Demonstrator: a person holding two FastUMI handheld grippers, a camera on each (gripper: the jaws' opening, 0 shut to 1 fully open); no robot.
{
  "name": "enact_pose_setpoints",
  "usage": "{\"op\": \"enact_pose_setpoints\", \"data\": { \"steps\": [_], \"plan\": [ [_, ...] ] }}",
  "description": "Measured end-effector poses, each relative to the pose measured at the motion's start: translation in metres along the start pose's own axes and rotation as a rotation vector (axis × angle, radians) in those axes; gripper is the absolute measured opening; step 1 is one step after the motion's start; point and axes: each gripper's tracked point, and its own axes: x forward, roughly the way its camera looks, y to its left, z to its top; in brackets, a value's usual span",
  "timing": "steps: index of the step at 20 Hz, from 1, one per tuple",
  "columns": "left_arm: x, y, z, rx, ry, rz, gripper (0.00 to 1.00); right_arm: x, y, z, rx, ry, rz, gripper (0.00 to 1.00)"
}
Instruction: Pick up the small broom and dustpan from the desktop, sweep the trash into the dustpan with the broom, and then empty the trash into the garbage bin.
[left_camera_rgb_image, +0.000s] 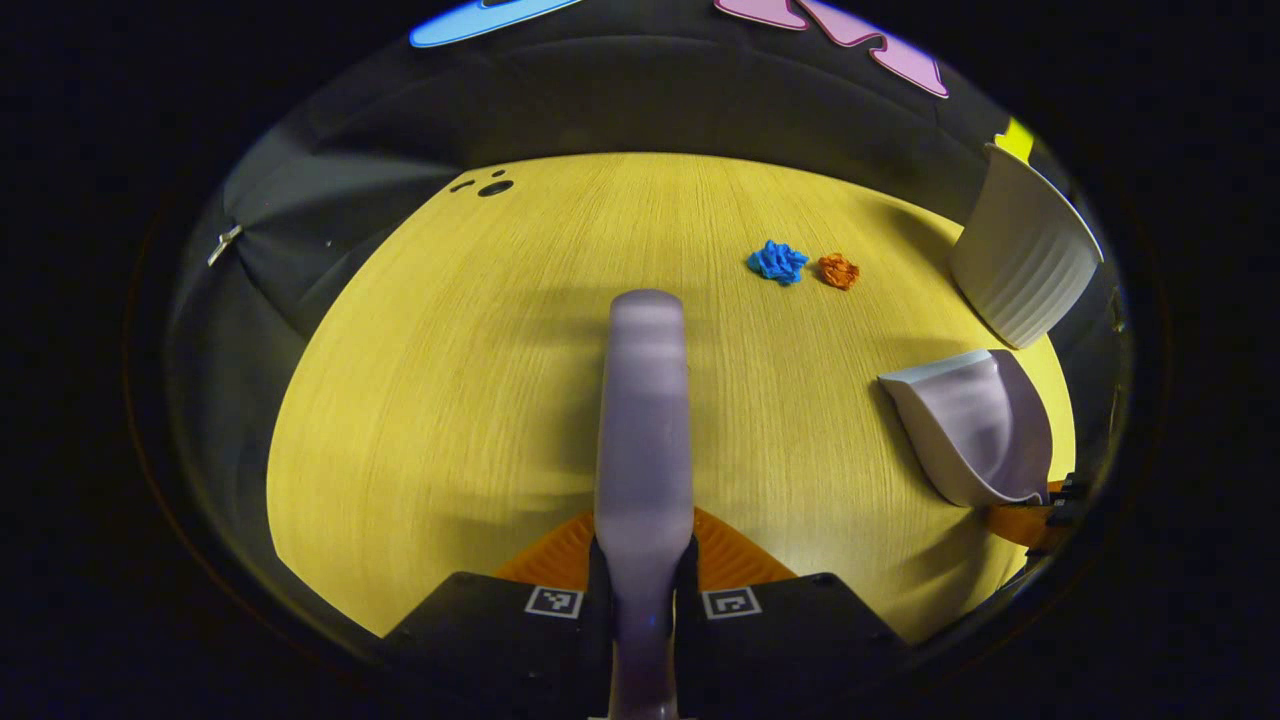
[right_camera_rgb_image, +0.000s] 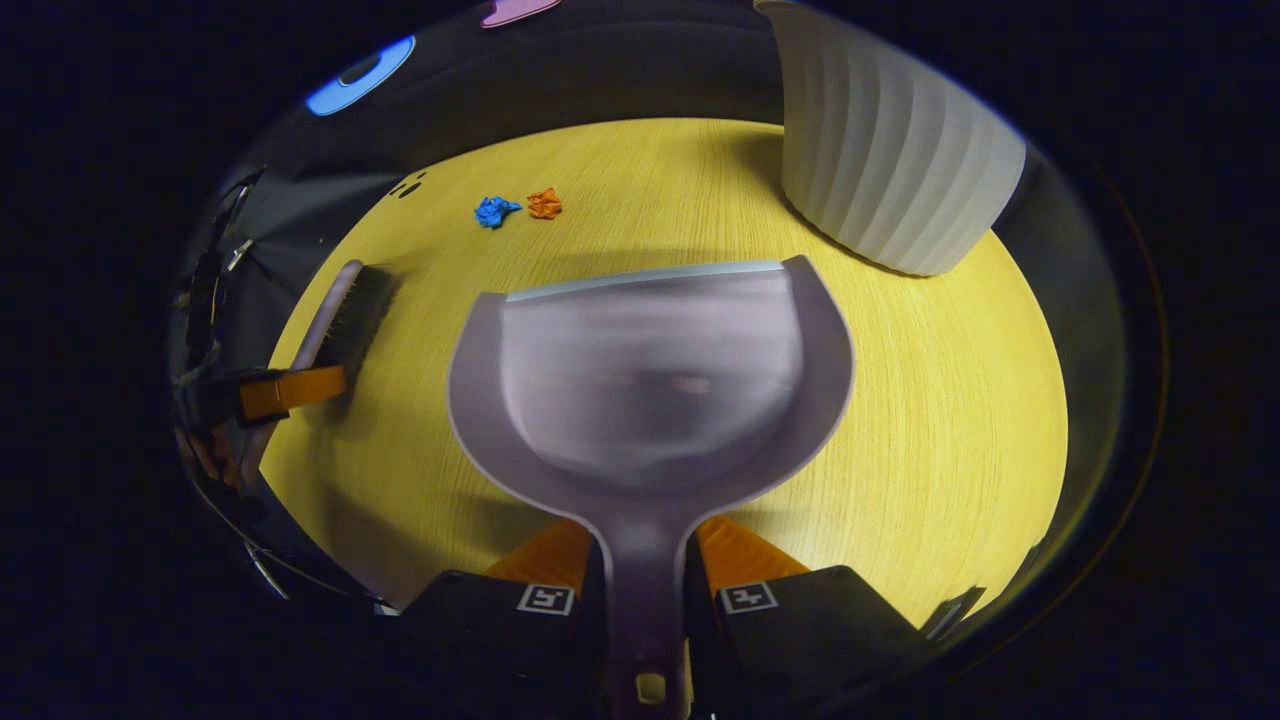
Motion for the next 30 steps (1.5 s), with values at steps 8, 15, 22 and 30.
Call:
{"op": "enact_pose_setpoints", "data": {
  "steps": [8, 15, 22, 30],
  "plan": [
    [0.035, 0.003, 0.082, 0.137, 0.014, -0.056, 0.29, -0.018, -0.024, 0.019, -0.158, -0.040, -0.031, 0.37],
    [0.090, -0.018, 0.155, 0.458, 0.080, -0.092, 0.30, -0.013, -0.024, 0.022, -0.231, 0.031, 0.017, 0.37],
    [0.106, -0.076, 0.175, 0.840, 0.122, -0.198, 0.31, -0.007, -0.017, 0.022, -0.285, 0.073, 0.075, 0.38],
    [0.077, -0.139, 0.128, 1.025, 0.247, -0.447, 0.27, -0.008, -0.015, 0.021, -0.352, 0.077, 0.090, 0.38]
  ]
}}
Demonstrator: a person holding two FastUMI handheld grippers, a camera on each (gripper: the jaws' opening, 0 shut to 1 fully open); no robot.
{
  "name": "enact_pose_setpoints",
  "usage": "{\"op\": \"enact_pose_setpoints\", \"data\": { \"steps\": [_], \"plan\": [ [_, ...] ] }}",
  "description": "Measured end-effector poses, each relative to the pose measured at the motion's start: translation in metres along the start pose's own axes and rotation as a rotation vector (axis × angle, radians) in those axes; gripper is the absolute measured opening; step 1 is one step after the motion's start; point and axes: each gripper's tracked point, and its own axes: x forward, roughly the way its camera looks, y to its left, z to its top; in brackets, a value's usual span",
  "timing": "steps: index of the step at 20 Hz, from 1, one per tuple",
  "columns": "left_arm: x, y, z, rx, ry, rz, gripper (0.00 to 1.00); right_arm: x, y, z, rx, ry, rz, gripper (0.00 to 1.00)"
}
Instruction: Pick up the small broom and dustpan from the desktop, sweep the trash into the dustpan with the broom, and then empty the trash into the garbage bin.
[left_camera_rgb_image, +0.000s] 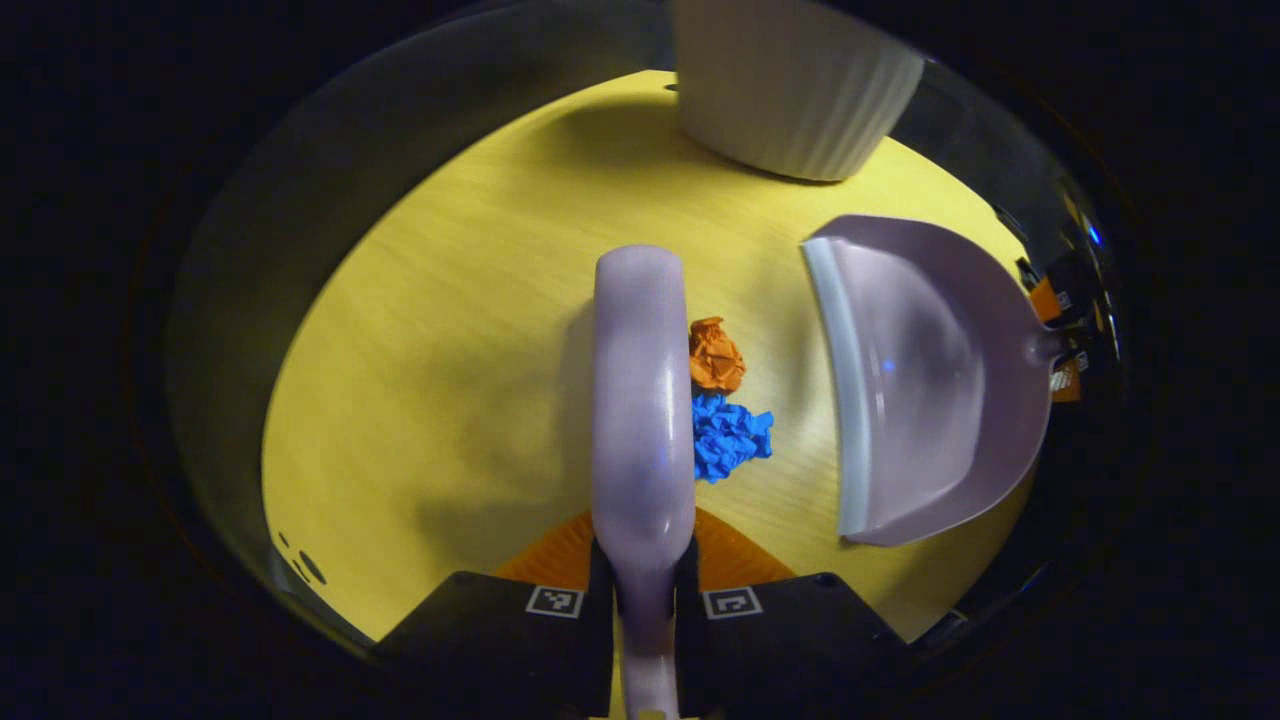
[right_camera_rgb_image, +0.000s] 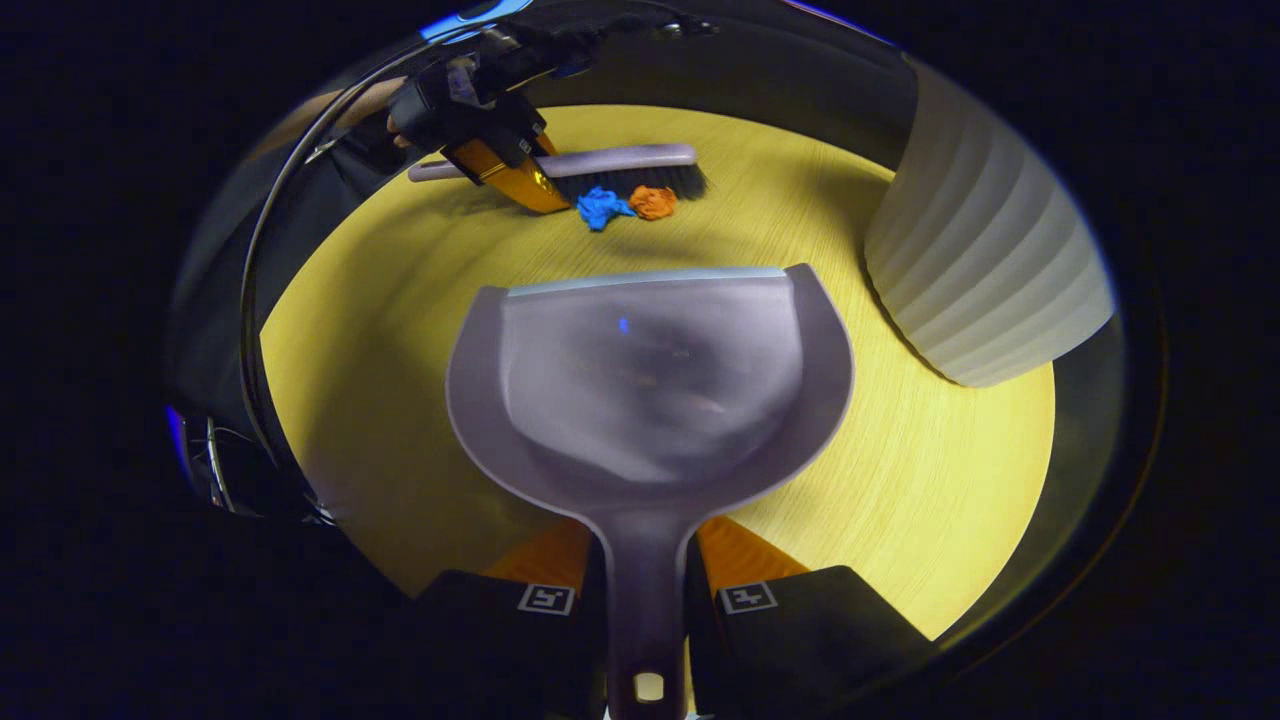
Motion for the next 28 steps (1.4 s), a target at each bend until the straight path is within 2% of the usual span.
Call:
{"op": "enact_pose_setpoints", "data": {
  "steps": [1, 2, 3, 4, 6, 7, 8, 9, 10, 11, 15, 18, 19, 20, 25, 28],
  "plan": [
    [0.003, -0.017, 0.003, 0.006, 0.001, -0.044, 0.27, 0.000, 0.000, -0.001, -0.012, -0.003, -0.003, 0.43],
    [0.002, -0.033, 0.004, 0.000, 0.002, -0.095, 0.29, -0.001, -0.002, -0.001, -0.029, -0.013, -0.012, 0.38],
    [0.001, -0.054, 0.004, -0.020, 0.005, -0.147, 0.27, 0.000, -0.004, -0.003, -0.054, -0.021, -0.026, 0.43],
    [-0.002, -0.068, 0.005, -0.040, 0.004, -0.187, 0.29, -0.001, -0.006, -0.006, -0.078, -0.025, -0.038, 0.38],
    [-0.008, -0.094, 0.008, -0.087, -0.003, -0.253, 0.27, 0.002, -0.007, -0.010, -0.096, -0.018, -0.047, 0.38],
    [-0.010, -0.110, 0.008, -0.115, -0.006, -0.295, 0.28, 0.004, -0.010, -0.011, -0.098, -0.024, -0.049, 0.43],
    [-0.014, -0.123, 0.007, -0.131, -0.005, -0.336, 0.29, 0.006, -0.012, -0.010, -0.105, -0.028, -0.051, 0.38],
    [-0.015, -0.135, 0.006, -0.132, -0.005, -0.348, 0.29, 0.006, -0.014, -0.013, -0.110, -0.032, -0.053, 0.43],
    [-0.013, -0.139, 0.006, -0.129, -0.012, -0.336, 0.29, 0.005, -0.013, -0.012, -0.109, -0.033, -0.053, 0.33],
    [-0.012, -0.142, 0.006, -0.139, -0.020, -0.318, 0.29, 0.005, -0.011, -0.014, -0.103, -0.036, -0.050, 0.38],
    [-0.028, -0.154, 0.007, -0.288, -0.117, -0.294, 0.29, 0.005, -0.014, -0.022, -0.101, -0.050, -0.055, 0.38],
    [-0.052, -0.151, 0.004, -0.405, -0.231, -0.247, 0.29, 0.005, -0.014, -0.023, -0.088, -0.067, -0.055, 0.38],
    [-0.061, -0.150, 0.002, -0.446, -0.268, -0.234, 0.29, 0.007, -0.017, -0.023, -0.082, -0.074, -0.056, 0.43],
    [-0.070, -0.148, -0.003, -0.483, -0.298, -0.219, 0.29, 0.006, -0.018, -0.022, -0.075, -0.081, -0.057, 0.38],
    [-0.115, -0.134, -0.055, -0.668, -0.444, -0.093, 0.29, -0.003, -0.026, -0.023, -0.040, -0.086, -0.070, 0.37],
    [-0.117, -0.140, -0.105, -0.775, -0.510, -0.025, 0.29, -0.027, -0.024, -0.016, -0.048, -0.097, -0.089, 0.37]
  ]
}}
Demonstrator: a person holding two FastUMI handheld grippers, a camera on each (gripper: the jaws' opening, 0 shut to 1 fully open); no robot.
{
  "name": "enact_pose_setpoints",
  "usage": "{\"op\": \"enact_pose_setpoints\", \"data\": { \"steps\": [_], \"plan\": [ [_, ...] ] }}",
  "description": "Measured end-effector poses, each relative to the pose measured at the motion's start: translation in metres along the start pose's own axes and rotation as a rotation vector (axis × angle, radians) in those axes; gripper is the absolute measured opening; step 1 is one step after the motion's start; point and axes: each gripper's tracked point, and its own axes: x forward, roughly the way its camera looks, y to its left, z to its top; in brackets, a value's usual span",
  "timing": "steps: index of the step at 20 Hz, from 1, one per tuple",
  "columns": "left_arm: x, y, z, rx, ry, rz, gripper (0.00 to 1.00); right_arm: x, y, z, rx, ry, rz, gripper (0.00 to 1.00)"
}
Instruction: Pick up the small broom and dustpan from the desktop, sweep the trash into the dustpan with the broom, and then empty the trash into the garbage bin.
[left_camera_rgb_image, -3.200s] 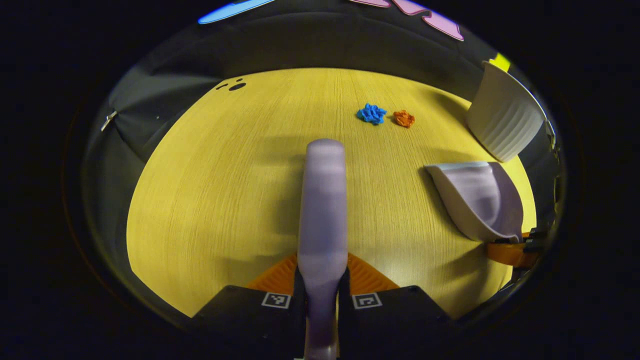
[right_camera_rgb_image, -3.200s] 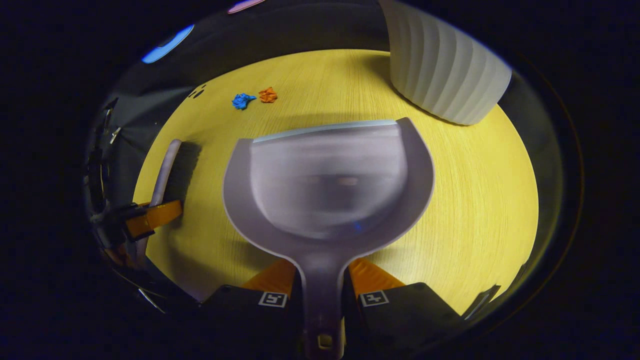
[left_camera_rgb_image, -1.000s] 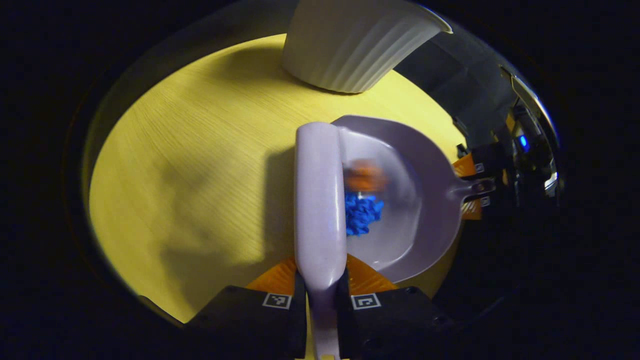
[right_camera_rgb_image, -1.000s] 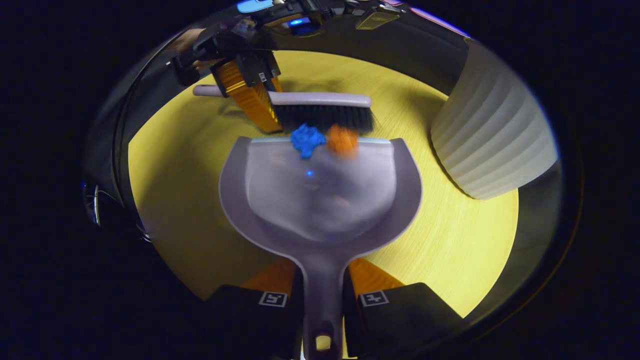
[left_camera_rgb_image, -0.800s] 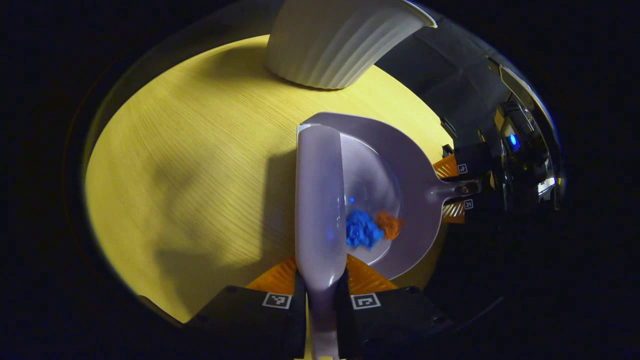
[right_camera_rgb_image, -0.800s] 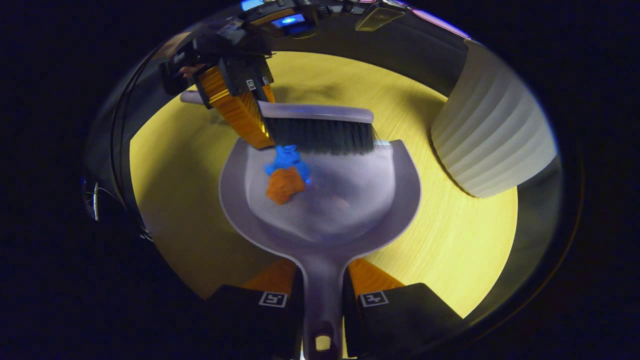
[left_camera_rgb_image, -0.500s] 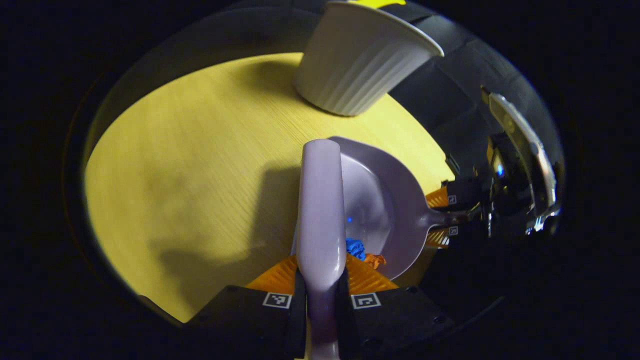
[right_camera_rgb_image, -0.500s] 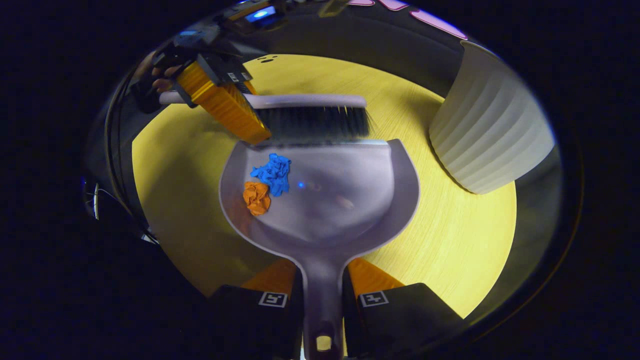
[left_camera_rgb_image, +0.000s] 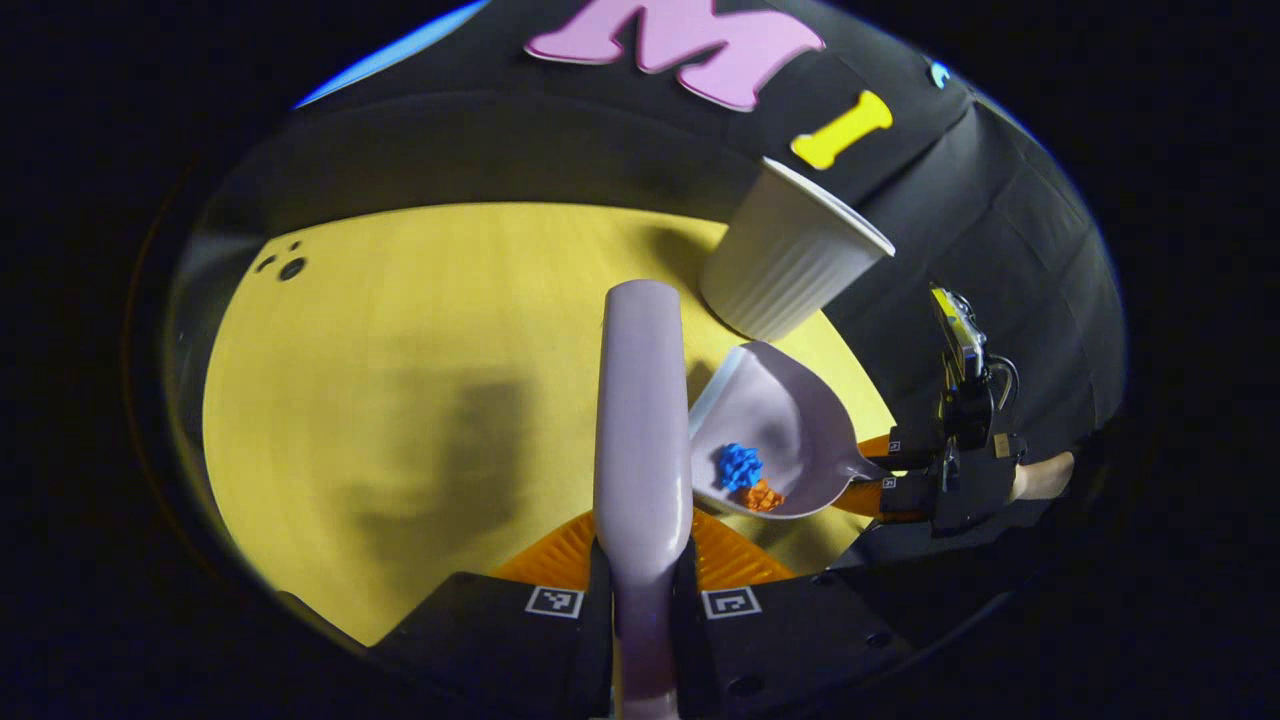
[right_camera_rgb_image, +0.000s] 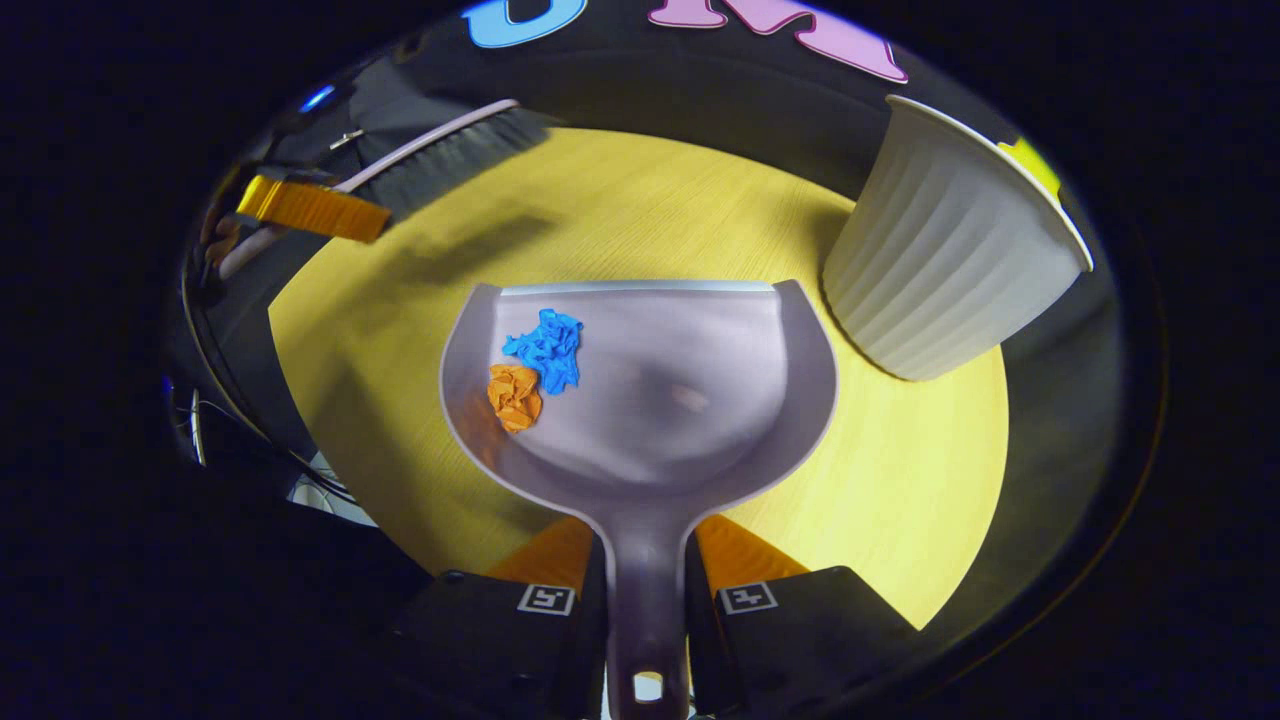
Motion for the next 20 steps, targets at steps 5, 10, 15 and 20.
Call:
{"op": "enact_pose_setpoints", "data": {
  "steps": [5, 10, 15, 20],
  "plan": [
    [-0.001, 0.038, -0.102, -0.091, -0.044, 0.099, 0.29, -0.032, -0.010, 0.006, 0.021, -0.026, 0.027, 0.37],
    [0.039, 0.057, -0.225, -0.200, -0.045, 0.100, 0.27, -0.096, -0.044, 0.019, 0.018, -0.088, 0.037, 0.37],
    [0.028, 0.060, -0.271, -0.227, -0.042, 0.117, 0.29, -0.134, -0.072, 0.029, 0.116, -0.135, 0.079, 0.37],
    [-0.002, 0.072, -0.250, -0.233, -0.067, 0.157, 0.29, -0.171, -0.131, 0.043, 0.187, -0.148, -0.042, 0.37]
  ]
}}
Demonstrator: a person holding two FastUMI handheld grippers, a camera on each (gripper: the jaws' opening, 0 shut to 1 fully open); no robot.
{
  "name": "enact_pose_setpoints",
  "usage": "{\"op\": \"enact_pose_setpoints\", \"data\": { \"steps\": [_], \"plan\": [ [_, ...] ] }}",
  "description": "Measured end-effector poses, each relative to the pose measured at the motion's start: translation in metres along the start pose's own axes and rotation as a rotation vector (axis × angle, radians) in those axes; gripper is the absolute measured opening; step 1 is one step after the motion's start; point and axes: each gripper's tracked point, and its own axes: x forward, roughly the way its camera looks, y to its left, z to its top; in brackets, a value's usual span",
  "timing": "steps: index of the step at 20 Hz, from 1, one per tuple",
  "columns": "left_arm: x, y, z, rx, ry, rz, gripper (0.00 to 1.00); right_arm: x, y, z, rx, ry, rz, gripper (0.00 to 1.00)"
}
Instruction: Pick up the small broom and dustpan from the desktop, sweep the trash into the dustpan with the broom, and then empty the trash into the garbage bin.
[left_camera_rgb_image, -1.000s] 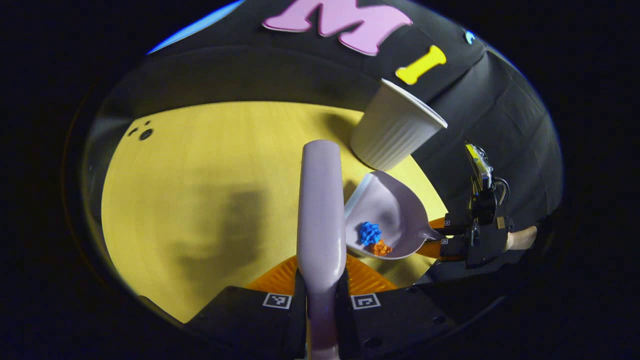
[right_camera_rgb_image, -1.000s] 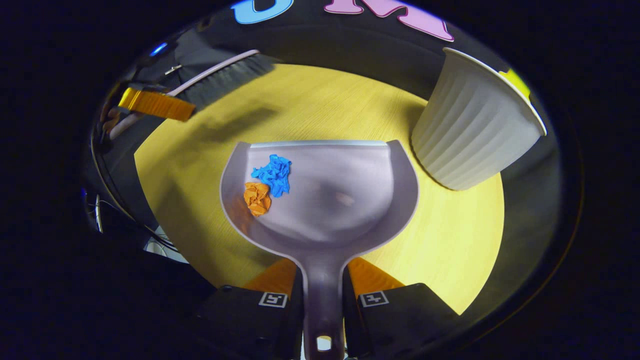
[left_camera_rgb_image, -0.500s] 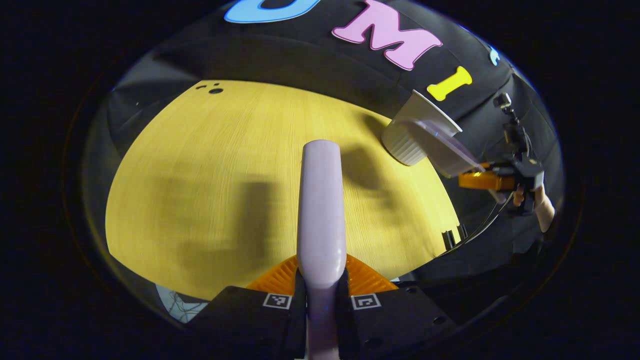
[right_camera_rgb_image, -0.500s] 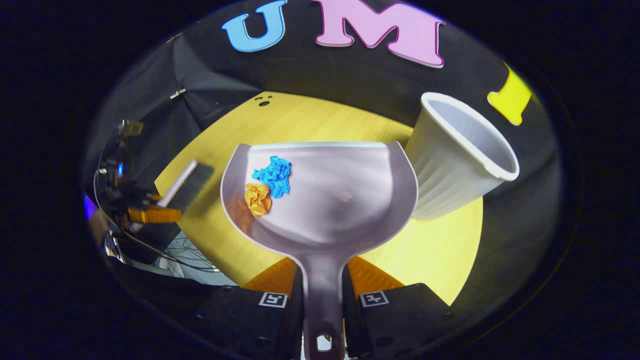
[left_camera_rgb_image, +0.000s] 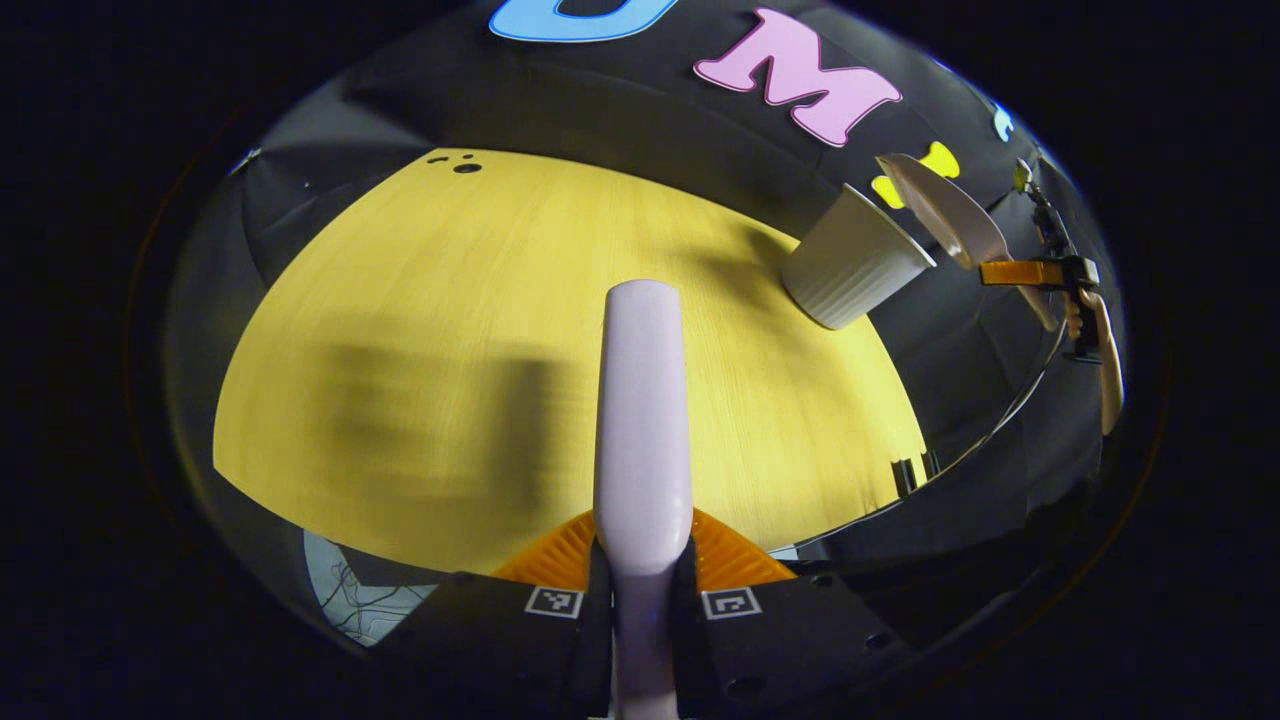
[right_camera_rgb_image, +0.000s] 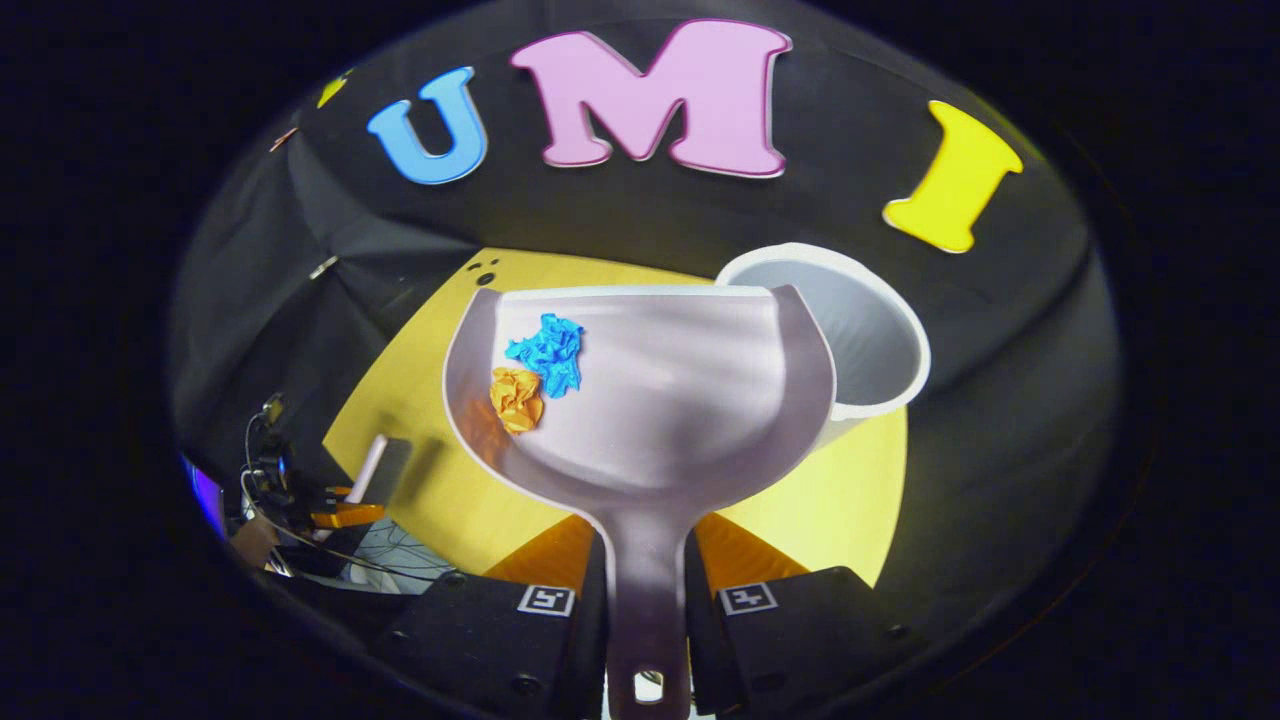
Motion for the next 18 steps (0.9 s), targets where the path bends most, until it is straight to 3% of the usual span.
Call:
{"op": "enact_pose_setpoints", "data": {
  "steps": [5, 12, 15, 18],
  "plan": [
    [-0.014, 0.039, 0.007, -0.104, -0.024, 0.029, 0.27, -0.016, -0.080, 0.026, 0.054, -0.003, -0.121, 0.37],
    [-0.011, 0.056, 0.021, -0.245, -0.040, 0.117, 0.29, 0.008, -0.164, 0.043, 0.047, 0.009, -0.313, 0.37],
    [-0.017, 0.069, 0.034, -0.293, -0.064, 0.167, 0.29, 0.031, -0.188, 0.047, -0.029, 0.040, -0.374, 0.37],
    [-0.024, 0.071, 0.046, -0.344, -0.094, 0.191, 0.29, 0.036, -0.202, 0.056, -0.192, 0.081, -0.446, 0.38]
  ]
}}
